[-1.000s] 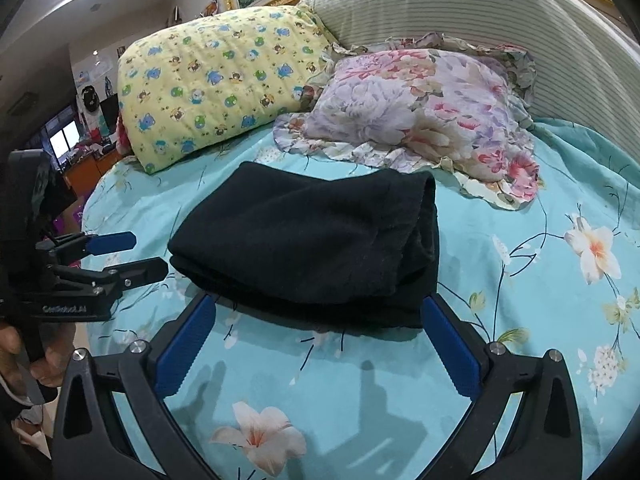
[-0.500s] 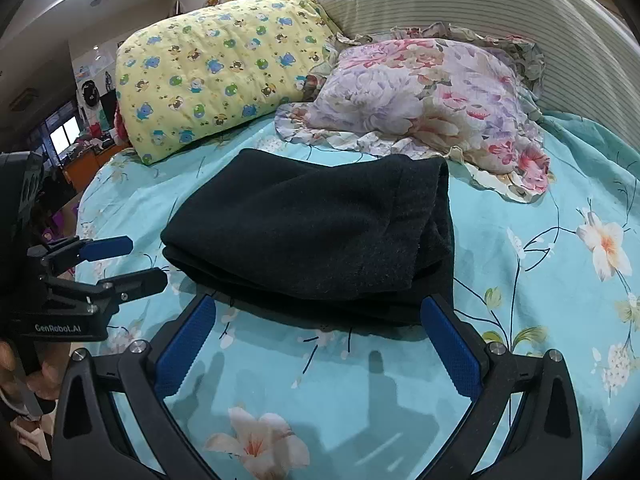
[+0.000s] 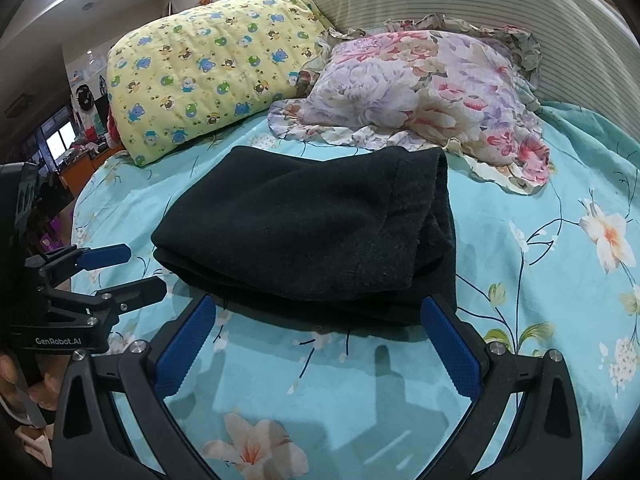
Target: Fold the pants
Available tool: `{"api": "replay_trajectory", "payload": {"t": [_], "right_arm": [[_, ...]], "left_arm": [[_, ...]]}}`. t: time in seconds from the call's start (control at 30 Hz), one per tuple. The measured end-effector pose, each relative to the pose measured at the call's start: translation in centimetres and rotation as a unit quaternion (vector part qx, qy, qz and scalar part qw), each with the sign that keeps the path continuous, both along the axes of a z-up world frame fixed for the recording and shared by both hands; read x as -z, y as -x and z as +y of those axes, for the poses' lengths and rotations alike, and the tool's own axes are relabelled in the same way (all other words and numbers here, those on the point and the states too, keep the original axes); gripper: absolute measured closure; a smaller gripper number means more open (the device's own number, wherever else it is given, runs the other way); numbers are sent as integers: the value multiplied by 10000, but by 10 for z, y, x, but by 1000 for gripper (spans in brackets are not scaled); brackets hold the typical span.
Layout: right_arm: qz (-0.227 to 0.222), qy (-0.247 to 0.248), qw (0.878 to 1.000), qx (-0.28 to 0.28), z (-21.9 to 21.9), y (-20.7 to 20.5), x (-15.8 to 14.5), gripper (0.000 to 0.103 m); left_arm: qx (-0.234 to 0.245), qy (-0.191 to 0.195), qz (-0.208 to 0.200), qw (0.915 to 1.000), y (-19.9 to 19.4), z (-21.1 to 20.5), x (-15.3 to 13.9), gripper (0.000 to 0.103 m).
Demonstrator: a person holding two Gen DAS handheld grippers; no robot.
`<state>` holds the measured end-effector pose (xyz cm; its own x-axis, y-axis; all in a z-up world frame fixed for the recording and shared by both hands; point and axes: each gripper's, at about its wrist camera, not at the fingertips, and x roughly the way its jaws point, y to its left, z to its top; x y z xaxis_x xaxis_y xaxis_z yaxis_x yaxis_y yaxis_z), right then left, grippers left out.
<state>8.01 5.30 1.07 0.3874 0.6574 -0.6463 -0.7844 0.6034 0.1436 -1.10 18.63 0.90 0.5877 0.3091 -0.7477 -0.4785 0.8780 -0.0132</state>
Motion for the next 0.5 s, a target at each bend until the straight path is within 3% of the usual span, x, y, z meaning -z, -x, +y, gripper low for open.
{"api": "replay_trajectory", "payload": {"t": [0.5], "right_arm": [[35,25,10000,10,0,-2,0,1]], "left_arm": [[52,2,39,10000,-3,-3,0,17]]}}
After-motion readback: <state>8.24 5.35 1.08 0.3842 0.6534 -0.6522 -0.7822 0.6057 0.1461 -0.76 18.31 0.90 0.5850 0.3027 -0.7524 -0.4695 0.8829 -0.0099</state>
